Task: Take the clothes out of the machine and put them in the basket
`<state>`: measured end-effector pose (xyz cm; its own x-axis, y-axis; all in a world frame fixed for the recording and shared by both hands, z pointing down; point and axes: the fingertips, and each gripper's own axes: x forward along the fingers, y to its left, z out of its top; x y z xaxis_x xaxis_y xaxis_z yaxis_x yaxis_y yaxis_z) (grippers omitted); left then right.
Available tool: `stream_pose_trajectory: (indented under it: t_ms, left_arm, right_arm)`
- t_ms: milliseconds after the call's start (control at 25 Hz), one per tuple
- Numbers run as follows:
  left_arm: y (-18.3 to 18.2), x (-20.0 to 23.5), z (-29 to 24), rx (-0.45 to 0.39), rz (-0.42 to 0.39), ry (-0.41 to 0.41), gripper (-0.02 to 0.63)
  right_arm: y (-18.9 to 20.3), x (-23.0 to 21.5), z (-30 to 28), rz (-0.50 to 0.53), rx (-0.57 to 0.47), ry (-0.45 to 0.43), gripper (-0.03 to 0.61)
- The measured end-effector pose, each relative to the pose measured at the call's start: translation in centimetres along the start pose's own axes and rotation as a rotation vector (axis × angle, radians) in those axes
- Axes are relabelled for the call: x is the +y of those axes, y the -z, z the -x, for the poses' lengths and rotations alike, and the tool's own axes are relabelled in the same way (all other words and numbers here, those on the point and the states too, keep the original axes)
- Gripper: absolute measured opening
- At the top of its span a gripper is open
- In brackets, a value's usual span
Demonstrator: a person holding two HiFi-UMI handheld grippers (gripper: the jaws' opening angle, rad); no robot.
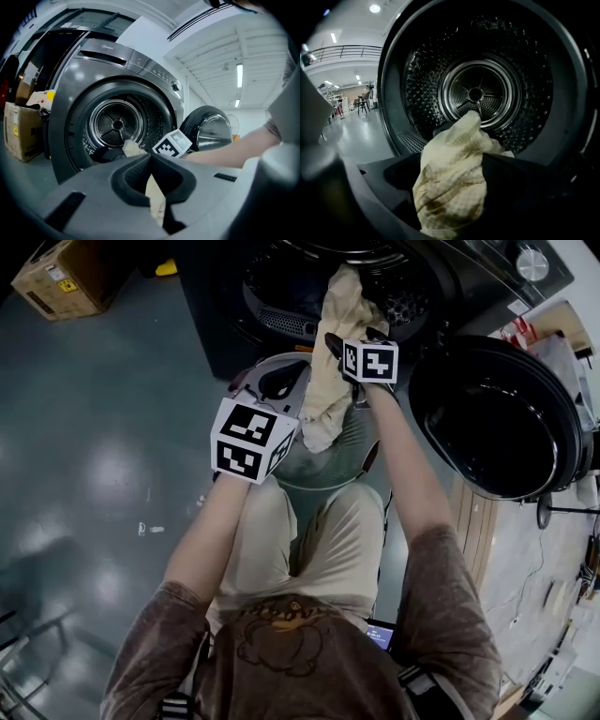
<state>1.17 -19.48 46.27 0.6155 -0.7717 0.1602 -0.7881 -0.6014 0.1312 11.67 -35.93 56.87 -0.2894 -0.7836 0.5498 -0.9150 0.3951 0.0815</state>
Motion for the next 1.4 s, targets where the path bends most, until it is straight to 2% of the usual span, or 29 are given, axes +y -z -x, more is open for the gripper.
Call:
stream_pose_trajectory:
  t_ms: [160,400,480,600,720,1040,1400]
  left_arm:
    - [0.3,0.2,-0.1,0.006,0.006,0.0,0.006]
    - [0.3,0.4,-0.1,0.008,0.006,0.006,0.006]
    - [0.4,0.5,-0.1,0.009,0.007,0.004,0.006]
    - [0.4,0.5,0.0,0.011,0.008,-0.001,0.006]
    - [0.5,0.6,0.1,0.011,0.013,-0.004,0.006]
    - [0.3,0.2,0.0,0.008,0.004,0.003,0.006]
    - [0.3,-0.7,-0.4,0.008,-0.001,0.016,0.006]
  right_arm:
    - [1.4,-1.4,-1.9,-0.041,0.063,0.032,0.408]
    - [2.0,-2.2,-2.8,-0.008,0.092,0.089,0.377]
    - [2.1,-2.2,-2.5,0.007,0.086,0.09,0.312]
    - [2.1,-2.3,-1.4,0.014,0.048,0.08,0.152]
    - [1.8,-2.1,0.6,0.003,-0.002,0.07,0.081]
    - [3.0,1.1,6.6,0.03,-0.031,-0.036,0.06]
    - [6.5,6.5,13.7,0.054,-0.039,-0.178,0.061]
